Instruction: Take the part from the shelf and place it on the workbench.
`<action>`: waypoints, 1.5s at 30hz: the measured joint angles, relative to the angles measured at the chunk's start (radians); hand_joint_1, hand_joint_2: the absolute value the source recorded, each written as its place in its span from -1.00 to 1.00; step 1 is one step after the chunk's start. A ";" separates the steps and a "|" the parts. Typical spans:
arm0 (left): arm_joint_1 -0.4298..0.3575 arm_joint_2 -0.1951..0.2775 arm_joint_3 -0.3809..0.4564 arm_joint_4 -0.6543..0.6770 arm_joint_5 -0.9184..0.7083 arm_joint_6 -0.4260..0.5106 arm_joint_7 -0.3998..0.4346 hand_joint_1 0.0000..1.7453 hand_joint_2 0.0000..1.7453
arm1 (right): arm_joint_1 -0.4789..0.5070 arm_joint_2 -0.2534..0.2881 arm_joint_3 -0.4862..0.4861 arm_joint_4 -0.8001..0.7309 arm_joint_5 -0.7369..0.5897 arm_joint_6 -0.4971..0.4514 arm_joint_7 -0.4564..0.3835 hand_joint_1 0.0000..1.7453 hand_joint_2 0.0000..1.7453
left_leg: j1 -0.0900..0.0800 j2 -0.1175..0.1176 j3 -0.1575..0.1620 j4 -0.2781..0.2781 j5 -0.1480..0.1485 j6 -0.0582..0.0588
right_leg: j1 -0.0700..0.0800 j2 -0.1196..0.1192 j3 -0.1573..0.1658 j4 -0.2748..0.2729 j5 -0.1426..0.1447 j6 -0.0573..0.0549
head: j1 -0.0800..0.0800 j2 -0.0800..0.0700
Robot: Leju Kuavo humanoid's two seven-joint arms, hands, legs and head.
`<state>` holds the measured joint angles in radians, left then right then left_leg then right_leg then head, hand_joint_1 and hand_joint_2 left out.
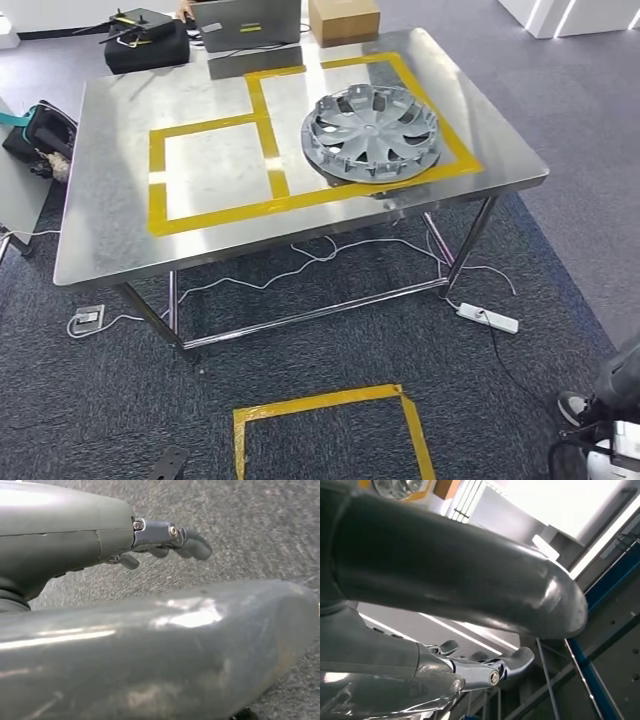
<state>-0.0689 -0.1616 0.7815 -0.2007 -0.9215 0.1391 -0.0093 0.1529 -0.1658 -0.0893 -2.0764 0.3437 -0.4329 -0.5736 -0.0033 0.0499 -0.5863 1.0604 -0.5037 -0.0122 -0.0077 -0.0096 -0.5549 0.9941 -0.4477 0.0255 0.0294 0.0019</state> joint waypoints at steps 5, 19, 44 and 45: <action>0.002 0.001 0.000 0.000 -0.002 0.001 0.002 -1.00 -1.00 | 0.012 0.000 -0.001 -0.002 0.002 0.001 -0.001 -1.00 -1.00 | 0.004 -0.039 -0.096 0.205 -0.067 -0.004 | -0.002 0.062 -0.015 0.001 0.010 -0.006 | 0.000 0.000; -0.007 -0.009 0.000 0.000 -0.010 0.011 -0.015 -1.00 -1.00 | 0.034 0.024 -0.073 0.023 -0.075 -0.012 0.037 -1.00 -1.00 | 0.011 -0.024 0.035 -0.070 0.043 0.039 | -0.002 0.015 -0.182 0.295 -0.111 0.051 | 0.016 0.000; -0.015 0.003 -0.025 0.000 -0.075 0.010 0.016 -1.00 -1.00 | -0.178 0.149 -0.834 1.551 -0.297 0.141 0.156 -1.00 -1.00 | 0.017 -0.104 0.041 -0.068 0.037 0.024 | -0.011 0.126 -0.063 0.013 0.033 0.042 | 0.012 0.000; -0.015 0.004 -0.025 0.000 -0.075 0.010 0.016 -1.00 -1.00 | -0.179 0.149 -0.841 1.588 -0.282 0.123 0.178 -1.00 -1.00 | 0.018 -0.091 0.042 -0.070 0.039 0.029 | -0.009 0.099 -0.079 0.040 0.017 0.046 | 0.017 0.000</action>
<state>-0.0841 -0.1578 0.7567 -0.2008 -0.9963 0.1490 0.0069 -0.0263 -0.0169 -0.9299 -0.4880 0.0614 -0.3099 -0.3959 0.0142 -0.0411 -0.5440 0.9904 -0.4651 0.0170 -0.0167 0.0897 -0.6337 1.0336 -0.4304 0.0715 0.0463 0.0019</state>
